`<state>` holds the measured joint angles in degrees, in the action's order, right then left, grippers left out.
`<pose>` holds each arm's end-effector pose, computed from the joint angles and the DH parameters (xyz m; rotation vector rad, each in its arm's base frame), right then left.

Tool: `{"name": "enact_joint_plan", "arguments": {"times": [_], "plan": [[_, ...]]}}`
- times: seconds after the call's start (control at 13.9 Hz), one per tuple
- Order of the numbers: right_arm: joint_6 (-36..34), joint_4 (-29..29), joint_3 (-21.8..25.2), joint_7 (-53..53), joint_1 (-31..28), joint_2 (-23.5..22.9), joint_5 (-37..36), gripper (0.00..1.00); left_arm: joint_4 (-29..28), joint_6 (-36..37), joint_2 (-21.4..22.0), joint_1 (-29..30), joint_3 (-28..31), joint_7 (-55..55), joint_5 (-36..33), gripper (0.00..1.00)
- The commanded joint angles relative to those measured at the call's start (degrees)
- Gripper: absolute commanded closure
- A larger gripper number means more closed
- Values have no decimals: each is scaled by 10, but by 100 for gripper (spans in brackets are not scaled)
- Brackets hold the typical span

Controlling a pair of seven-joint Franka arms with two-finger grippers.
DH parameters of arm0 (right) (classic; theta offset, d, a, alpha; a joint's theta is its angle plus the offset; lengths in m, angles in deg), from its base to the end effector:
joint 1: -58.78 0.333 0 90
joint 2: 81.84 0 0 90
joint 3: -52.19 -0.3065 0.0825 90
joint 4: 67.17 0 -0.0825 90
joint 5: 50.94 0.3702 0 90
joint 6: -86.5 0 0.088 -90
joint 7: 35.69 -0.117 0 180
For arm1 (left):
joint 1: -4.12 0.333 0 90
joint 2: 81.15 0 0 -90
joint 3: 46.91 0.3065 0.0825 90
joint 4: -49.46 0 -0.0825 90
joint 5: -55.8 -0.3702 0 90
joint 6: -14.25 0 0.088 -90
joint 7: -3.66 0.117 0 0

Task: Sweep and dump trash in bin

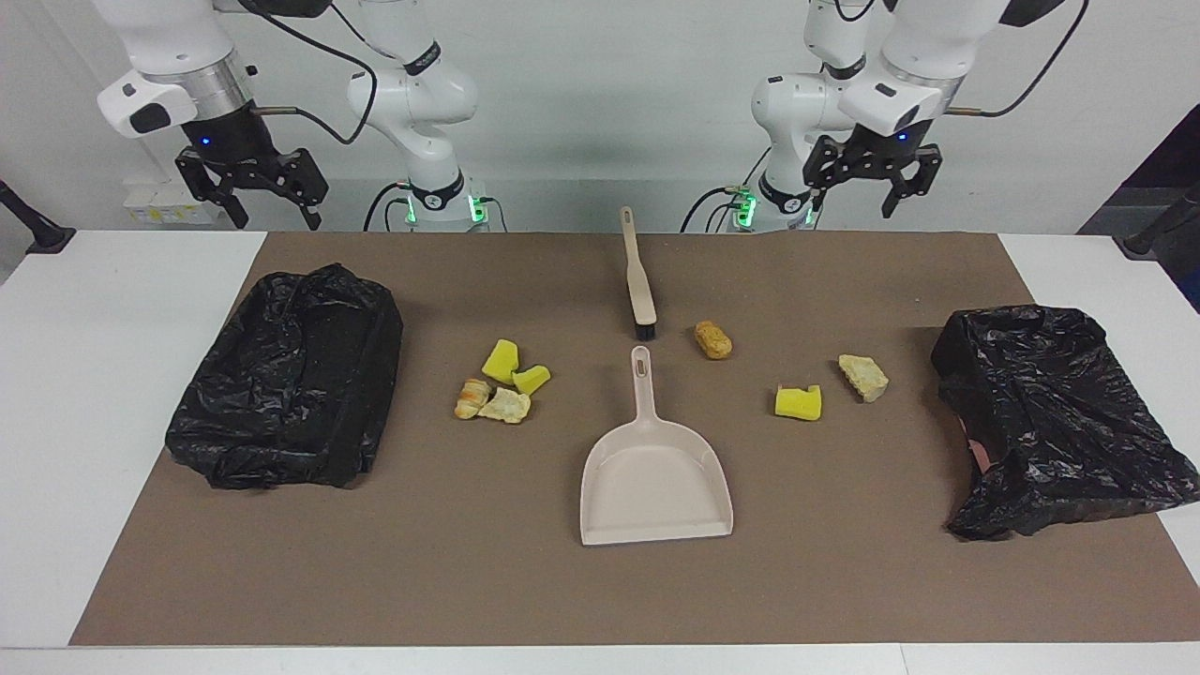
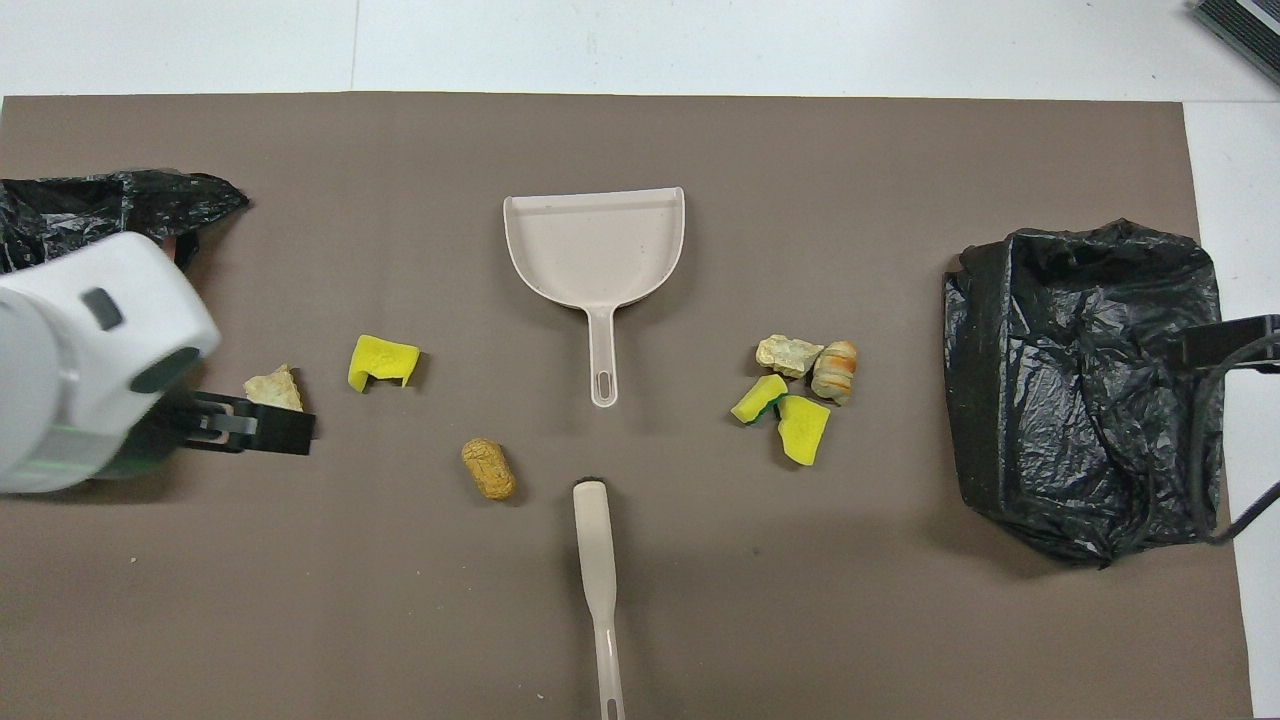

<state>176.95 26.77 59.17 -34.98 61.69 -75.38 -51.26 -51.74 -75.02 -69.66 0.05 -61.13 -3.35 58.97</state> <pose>0.5063 -0.0404 0.6328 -3.1333 0.0914 -0.0804 0.4486 -0.1672 0.6132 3.1238 -0.3009 -0.0231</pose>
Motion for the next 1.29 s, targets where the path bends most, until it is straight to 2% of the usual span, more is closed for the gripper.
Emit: {"name": "enact_joint_plan", "arguments": {"times": [0.0, 0.22, 0.43, 0.57, 0.72, 0.86, 1.22], "plan": [[-12, 4, 0, 17, -2, 7, 3, 0, -130, -57, 74, 4, -54, -34, 25, 0], [-13, 4, 0, 17, -2, 7, 3, 0, -202, -118, 85, 3, -131, -116, 59, 0], [-13, 4, 0, 17, -2, 7, 4, 0, -248, -163, 87, 3, -207, -184, 82, 0], [-13, 4, 0, 17, -2, 7, 3, 0, -290, -216, 87, 3, -259, -210, 129, 0], [-14, 4, 0, 17, -2, 7, 3, 0, -337, -292, 71, 3, -329, -272, 135, 0], [-14, 6, 0, 17, -2, 8, 4, 0, -370, -333, 65, 2, -357, -306, 138, 0], [-14, 7, 0, 17, -2, 9, 3, 0, -392, -384, 4, 2, -394, -330, 148, 1]]}}
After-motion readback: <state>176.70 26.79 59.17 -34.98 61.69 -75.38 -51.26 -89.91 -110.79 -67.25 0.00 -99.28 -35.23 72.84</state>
